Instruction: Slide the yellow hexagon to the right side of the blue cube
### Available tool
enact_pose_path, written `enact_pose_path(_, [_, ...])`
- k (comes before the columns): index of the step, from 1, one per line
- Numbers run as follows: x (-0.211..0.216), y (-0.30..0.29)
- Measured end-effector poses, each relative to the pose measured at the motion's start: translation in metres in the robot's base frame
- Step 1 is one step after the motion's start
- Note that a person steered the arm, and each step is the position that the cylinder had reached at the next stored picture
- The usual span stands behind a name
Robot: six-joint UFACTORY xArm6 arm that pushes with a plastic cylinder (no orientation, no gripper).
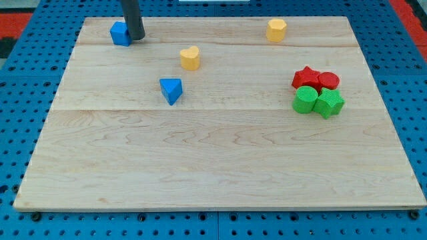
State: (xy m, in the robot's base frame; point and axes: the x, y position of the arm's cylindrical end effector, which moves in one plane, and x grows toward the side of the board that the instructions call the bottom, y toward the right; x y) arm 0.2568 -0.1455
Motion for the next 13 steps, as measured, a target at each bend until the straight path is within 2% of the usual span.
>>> enact_pose_path(1, [0.002, 0.038])
enact_pose_path(2, [-0.030, 0.131])
enact_pose_path(3, [-0.064, 0.192])
enact_pose_path(5, [-0.063, 0.316])
enact_pose_path(6, [-0.038, 0.342])
enact_pose_path(7, [-0.018, 0.288])
enact_pose_path(8, [-0.023, 0.199])
enact_pose_path(9, [-0.037, 0.167])
enact_pose_path(10, [-0.055, 0.181])
enact_pose_path(12, [-0.015, 0.093])
enact_pose_path(13, [-0.014, 0.105])
